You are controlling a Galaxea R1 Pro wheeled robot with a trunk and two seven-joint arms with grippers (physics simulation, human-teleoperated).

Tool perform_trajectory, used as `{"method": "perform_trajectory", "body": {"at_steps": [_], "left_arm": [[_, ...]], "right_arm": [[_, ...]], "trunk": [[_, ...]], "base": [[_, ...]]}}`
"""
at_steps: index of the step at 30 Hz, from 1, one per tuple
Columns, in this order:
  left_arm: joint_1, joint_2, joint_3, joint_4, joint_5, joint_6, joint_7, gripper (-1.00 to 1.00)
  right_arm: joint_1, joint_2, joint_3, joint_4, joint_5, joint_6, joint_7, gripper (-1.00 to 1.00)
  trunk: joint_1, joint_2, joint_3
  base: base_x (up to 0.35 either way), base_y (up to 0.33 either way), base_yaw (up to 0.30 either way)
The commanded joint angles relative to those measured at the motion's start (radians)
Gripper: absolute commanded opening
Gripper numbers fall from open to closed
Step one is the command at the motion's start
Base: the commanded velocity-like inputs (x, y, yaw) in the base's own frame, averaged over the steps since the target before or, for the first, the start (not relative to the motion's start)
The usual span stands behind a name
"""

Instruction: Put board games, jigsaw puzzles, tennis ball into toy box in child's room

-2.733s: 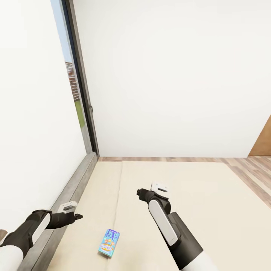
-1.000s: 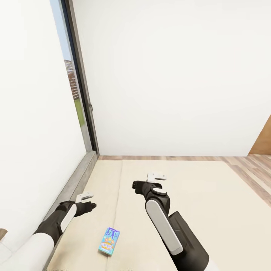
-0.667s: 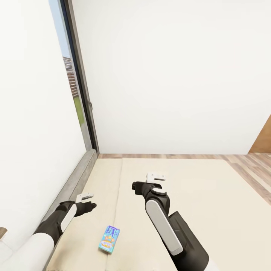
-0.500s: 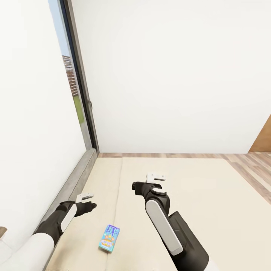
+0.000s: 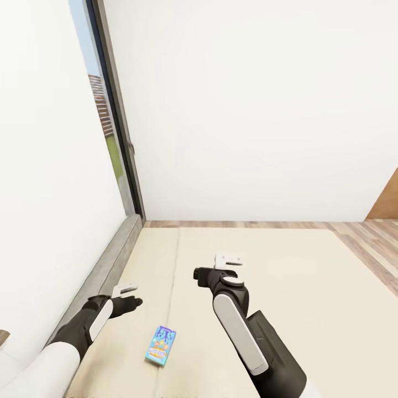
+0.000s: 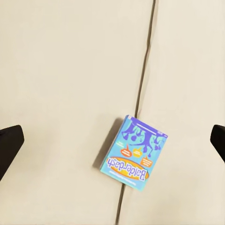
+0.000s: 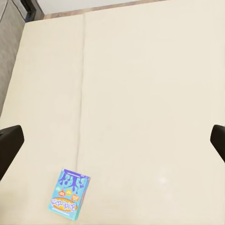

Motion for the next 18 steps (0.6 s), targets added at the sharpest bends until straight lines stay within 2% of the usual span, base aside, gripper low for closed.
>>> {"method": "perform_trajectory", "body": {"at_steps": [1,18], "left_arm": [[-0.001,0.001,-0.003,-0.001,0.002,0.004,-0.001,1.00],[-0.001,0.000,0.000,-0.005,0.003,0.007,-0.004,1.00]], "right_arm": [[-0.001,0.000,0.002,-0.001,-0.009,0.004,-0.010,1.00],[-0.001,0.000,0.003,-0.001,-0.012,0.004,-0.010,1.00]], "trunk": [[0.001,-0.002,-0.004],[0.001,-0.002,-0.032]], "base": [[0.000,0.000,0.000],[0.000,0.000,0.000]]}}
